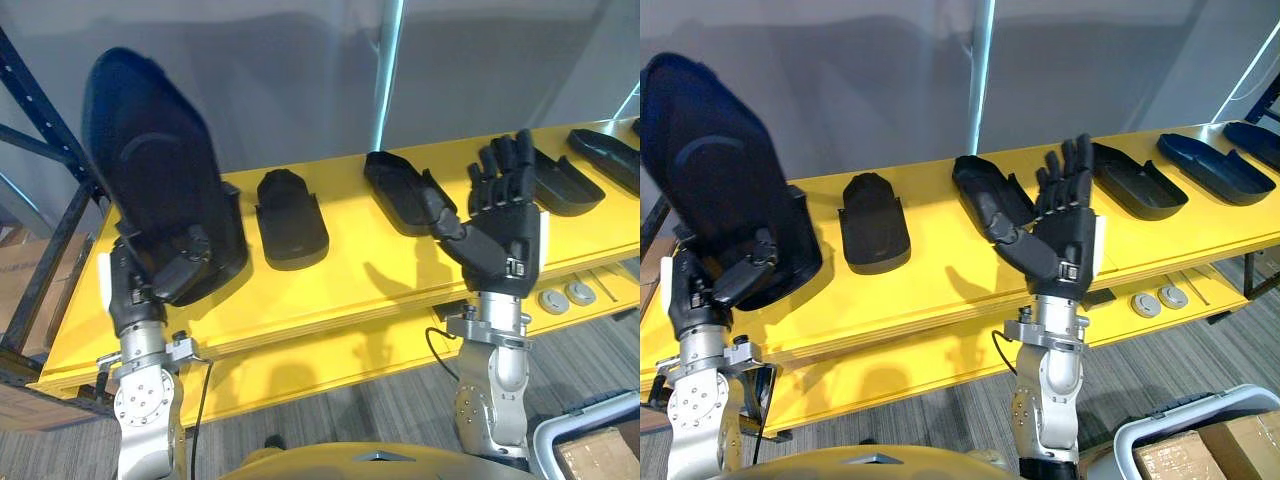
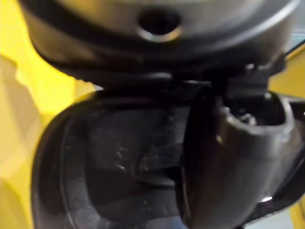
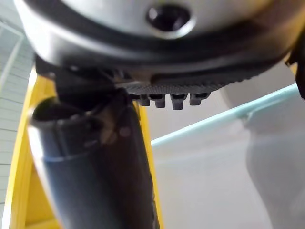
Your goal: Walk over and take three plastic housings, then place them on the shelf
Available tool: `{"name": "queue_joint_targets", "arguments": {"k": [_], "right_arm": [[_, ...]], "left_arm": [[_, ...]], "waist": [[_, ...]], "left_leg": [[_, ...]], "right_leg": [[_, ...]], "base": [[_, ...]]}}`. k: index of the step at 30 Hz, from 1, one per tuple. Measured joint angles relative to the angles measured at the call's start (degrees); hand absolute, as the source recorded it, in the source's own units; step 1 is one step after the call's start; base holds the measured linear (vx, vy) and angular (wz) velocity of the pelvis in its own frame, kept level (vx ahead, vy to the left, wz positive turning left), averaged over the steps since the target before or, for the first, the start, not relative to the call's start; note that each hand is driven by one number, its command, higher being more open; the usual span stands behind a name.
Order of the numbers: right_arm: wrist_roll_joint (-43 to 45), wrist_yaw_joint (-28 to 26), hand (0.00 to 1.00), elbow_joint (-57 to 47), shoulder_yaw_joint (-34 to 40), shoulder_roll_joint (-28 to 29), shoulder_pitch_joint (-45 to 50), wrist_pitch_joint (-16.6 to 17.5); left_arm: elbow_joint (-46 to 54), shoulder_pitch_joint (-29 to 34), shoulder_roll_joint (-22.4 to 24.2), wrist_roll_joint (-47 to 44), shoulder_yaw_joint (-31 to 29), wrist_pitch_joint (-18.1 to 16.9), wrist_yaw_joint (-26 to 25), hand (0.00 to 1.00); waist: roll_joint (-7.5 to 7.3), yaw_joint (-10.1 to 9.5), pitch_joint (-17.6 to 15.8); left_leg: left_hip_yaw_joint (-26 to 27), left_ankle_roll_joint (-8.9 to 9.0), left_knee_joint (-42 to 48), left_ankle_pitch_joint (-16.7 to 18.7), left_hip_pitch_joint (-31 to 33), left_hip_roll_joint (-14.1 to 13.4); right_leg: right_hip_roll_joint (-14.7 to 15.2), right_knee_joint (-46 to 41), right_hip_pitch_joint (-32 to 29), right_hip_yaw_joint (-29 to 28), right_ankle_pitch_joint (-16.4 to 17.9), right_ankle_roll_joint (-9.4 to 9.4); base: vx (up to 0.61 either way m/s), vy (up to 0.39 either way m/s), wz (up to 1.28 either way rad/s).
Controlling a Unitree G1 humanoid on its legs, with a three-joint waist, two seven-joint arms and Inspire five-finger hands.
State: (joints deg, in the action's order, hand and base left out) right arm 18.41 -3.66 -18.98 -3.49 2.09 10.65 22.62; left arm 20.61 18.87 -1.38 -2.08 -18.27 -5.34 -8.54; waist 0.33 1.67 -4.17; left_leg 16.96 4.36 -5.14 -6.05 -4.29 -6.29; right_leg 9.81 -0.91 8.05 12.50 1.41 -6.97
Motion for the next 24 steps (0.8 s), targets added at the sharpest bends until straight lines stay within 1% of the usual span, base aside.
{"name": "queue_joint_targets", "arguments": {"k": [1, 3, 5, 7, 9, 11, 14, 17, 19, 21, 24], "right_arm": [[-0.1, -0.1, 1.0, 0.0, -1.1, -0.2, -0.1, -0.2], [-0.2, -0.9, 1.0, 0.1, -4.4, -0.8, -0.5, -0.8], [-0.2, -1.3, 1.0, 0.4, -6.6, -2.0, -1.5, -0.9], [-0.3, -2.5, 1.0, 1.1, -7.4, -3.3, -3.4, -1.0], [-0.2, -3.1, 1.0, 1.3, -7.3, -4.6, -5.2, -1.1], [-0.1, -3.3, 1.0, 1.3, -7.1, -4.7, -5.6, -1.1], [-0.1, -3.6, 1.0, 1.4, -6.7, -4.8, -5.6, -1.3], [0.0, -4.6, 1.0, 1.4, -6.6, -6.1, -6.0, -2.1], [-0.1, -5.3, 1.0, 1.3, -6.7, -7.3, -6.5, -3.0], [-0.1, -6.2, 1.0, 1.3, -6.7, -7.8, -7.2, -3.5], [-0.1, -7.0, 1.0, 1.3, -7.3, -9.1, -7.9, -4.6]], "left_arm": [[0.0, 0.0, 0.0, -0.1, -0.3, 0.2, 0.0, 0.0], [0.0, -0.1, 0.0, 0.2, -0.8, 0.5, -0.3, 0.0], [-0.2, -0.2, -0.2, 0.4, -0.8, 0.5, -0.9, 0.0], [-1.9, -0.7, -1.1, 0.4, -0.8, 0.5, -1.7, 0.0], [-4.9, -1.3, -2.0, 0.0, -0.9, 0.6, -2.0, 0.0], [-7.6, -1.9, -2.0, -0.6, -1.0, 0.9, -1.8, 0.0], [-12.3, -4.0, -2.0, -2.1, -1.1, 3.1, -1.2, 0.0], [-15.6, -6.7, -2.1, -2.7, -1.7, 5.2, -0.8, 0.0], [-17.9, -8.4, -3.6, -4.9, -2.1, 6.2, 0.4, 0.0], [-20.7, -10.2, -6.2, -9.6, -3.5, 8.3, 3.1, 0.0], [-25.4, -12.2, -7.6, -15.6, -6.0, 10.0, 6.1, 0.0]], "waist": [[0.01, -0.16, 0.0], [0.09, -1.38, 0.2], [0.18, -1.62, 0.1], [0.41, -1.77, 0.0], [0.85, -1.91, -0.3], [1.2, -1.82, -0.5], [1.89, -1.46, -0.9], [2.83, -1.35, -1.5], [3.59, -1.27, -1.8], [4.54, -0.85, -2.1], [5.3, -0.12, -2.0]], "left_leg": [[-0.2, 0.05, 0.0, 0.0, 0.1, 0.0], [-1.3, 0.34, 0.0, -0.5, 0.9, 0.2], [-2.6, 0.3, 0.0, -0.9, 1.8, 0.4], [-3.3, -0.13, 0.0, -1.4, 2.1, 0.6], [-3.4, -0.17, 0.0, -1.5, 2.1, 0.8], [-3.5, -0.2, 0.0, -1.6, 2.1, 0.9], [-3.9, -0.27, 0.0, -1.8, 2.0, 0.9], [-3.9, 0.17, 0.0, -1.6, 2.0, 0.7], [-3.8, 0.18, 0.0, -1.7, 1.9, 0.8], [-3.5, 0.15, 0.0, -1.6, 2.5, 0.7], [-3.0, 0.46, 0.0, -1.9, 3.0, 0.9]], "right_leg": [[0.0, 0.0, 0.0, 0.2, 0.0, 0.02], [0.1, 0.1, 0.0, 1.5, 0.2, 0.23], [0.1, 0.0, -0.1, 2.7, 0.3, 0.22], [0.3, 0.0, 0.0, 3.2, 0.4, 0.15], [0.3, -0.1, 0.1, 3.3, 0.4, 0.11], [0.3, -0.2, 0.2, 3.3, 0.5, 0.13], [0.5, -1.8, -0.1, 3.4, 1.2, 0.2], [0.8, -4.0, -1.1, 3.2, 2.4, 0.68], [1.1, -5.1, -1.6, 3.0, 3.0, 0.6], [1.3, -7.1, -3.3, 2.6, 3.8, 0.69], [2.0, -9.3, -4.9, 2.2, 4.7, 0.14]], "base": [[0.0, -0.005, 0.26], [0.04, -0.005, 0.27], [0.04, -0.004, 0.34], [0.03, 0.004, 0.22], [0.01, 0.003, 0.05], [0.0, 0.0, 0.0], [-0.01, 0.003, 0.03], [-0.04, 0.01, 0.0], [-0.04, 0.007, -0.02], [-0.04, 0.005, -0.04], [0.0, 0.001, -0.02]]}}
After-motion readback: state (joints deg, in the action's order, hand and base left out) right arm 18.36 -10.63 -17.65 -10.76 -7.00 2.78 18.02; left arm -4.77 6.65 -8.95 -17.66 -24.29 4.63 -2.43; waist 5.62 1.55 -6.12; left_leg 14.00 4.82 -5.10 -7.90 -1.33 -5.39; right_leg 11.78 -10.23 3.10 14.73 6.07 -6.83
